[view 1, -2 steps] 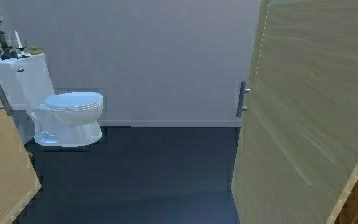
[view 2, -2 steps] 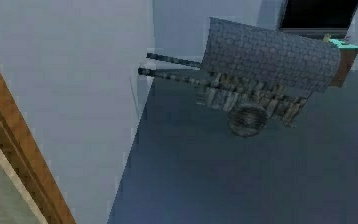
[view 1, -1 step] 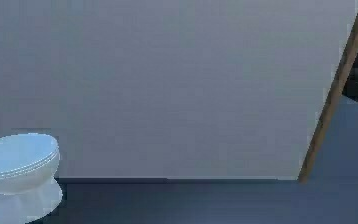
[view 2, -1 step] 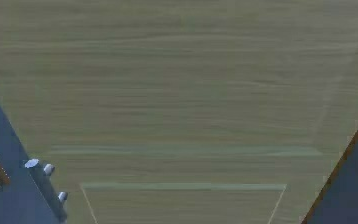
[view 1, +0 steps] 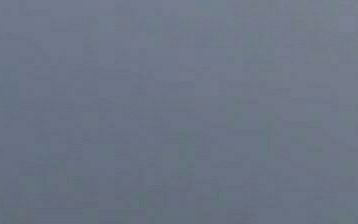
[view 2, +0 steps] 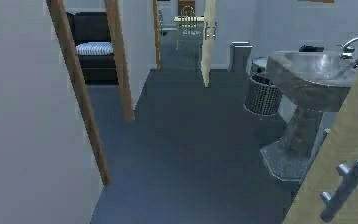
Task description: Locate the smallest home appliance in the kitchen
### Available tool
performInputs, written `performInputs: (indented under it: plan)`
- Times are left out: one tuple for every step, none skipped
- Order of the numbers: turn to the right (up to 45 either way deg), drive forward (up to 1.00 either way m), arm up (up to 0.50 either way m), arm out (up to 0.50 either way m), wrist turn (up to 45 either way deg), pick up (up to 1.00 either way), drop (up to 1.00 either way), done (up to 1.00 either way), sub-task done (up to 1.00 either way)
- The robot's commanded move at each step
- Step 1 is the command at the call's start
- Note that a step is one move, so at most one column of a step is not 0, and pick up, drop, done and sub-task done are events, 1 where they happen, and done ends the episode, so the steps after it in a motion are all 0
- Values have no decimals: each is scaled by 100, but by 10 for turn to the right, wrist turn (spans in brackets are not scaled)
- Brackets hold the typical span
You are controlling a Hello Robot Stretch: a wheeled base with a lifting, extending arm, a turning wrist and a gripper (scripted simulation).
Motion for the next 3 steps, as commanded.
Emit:
performInputs:
  plan:
    - [450,0,0,0,0,0,0,0,0]
    - [420,0,0,0,0,0,0,0,0]
    - [0,100,0,0,0,0,0,0,0]
